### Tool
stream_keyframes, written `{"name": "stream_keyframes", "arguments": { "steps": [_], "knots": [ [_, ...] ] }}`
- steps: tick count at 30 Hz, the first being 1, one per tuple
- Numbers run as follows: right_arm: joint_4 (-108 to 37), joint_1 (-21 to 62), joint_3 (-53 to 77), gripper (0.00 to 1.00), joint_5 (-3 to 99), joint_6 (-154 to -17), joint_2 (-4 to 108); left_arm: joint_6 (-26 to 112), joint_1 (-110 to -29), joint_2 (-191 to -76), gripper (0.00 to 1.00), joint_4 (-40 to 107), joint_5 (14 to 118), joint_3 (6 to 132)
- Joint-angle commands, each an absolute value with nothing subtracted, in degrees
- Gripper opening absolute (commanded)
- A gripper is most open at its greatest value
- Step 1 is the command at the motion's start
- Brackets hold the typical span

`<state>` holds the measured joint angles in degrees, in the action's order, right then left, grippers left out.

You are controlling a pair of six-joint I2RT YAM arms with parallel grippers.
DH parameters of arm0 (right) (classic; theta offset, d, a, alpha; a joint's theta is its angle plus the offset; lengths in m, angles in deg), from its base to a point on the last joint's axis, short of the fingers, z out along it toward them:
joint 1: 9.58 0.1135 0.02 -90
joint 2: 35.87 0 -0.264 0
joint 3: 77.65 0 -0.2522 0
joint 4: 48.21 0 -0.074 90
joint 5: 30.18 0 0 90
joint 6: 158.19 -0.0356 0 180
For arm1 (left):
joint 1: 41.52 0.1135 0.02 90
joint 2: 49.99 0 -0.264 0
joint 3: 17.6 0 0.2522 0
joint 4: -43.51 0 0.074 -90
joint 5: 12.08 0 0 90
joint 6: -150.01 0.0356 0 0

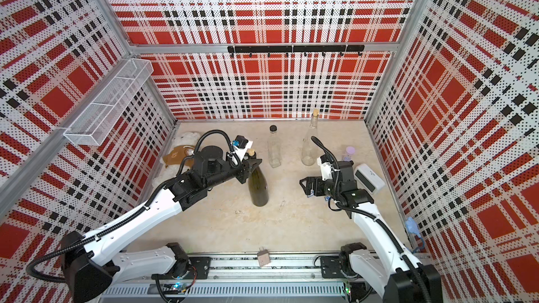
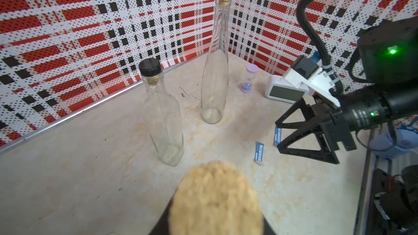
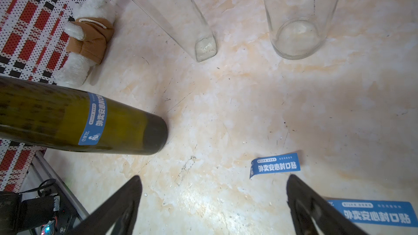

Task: Remove the label from the bottle
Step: Hold the bottle at the center of the board.

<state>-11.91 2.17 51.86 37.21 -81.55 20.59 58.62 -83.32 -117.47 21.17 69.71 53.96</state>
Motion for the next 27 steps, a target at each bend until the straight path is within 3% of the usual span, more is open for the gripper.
{"name": "stream_keyframes", "arguments": {
  "steps": [1, 8, 12, 21, 27],
  "knots": [
    [-12.8, 1.8, 50.7, 1.00, 36.8, -81.2, 19.5, 59.9, -83.2, -117.7, 0.13, 26.4, 62.4, 55.7],
    [-12.9, 1.8, 50.7, 0.92, 34.5, -81.8, 19.7, 61.2, -83.2, -119.8, 0.13, 28.5, 59.8, 56.1],
    [-14.2, 3.2, 51.7, 0.80, 34.3, -82.6, 18.5, 59.8, -83.2, -121.1, 0.10, 28.9, 62.4, 56.1],
    [-22.8, 15.3, 55.7, 0.68, 41.1, -86.5, 17.2, 57.4, -88.0, -122.7, 0.09, 30.7, 75.8, 54.9],
    [-28.1, 20.5, 55.9, 0.55, 42.6, -87.6, 20.3, 56.8, -90.2, -123.7, 0.08, 30.5, 79.2, 54.7]
  ]
}}
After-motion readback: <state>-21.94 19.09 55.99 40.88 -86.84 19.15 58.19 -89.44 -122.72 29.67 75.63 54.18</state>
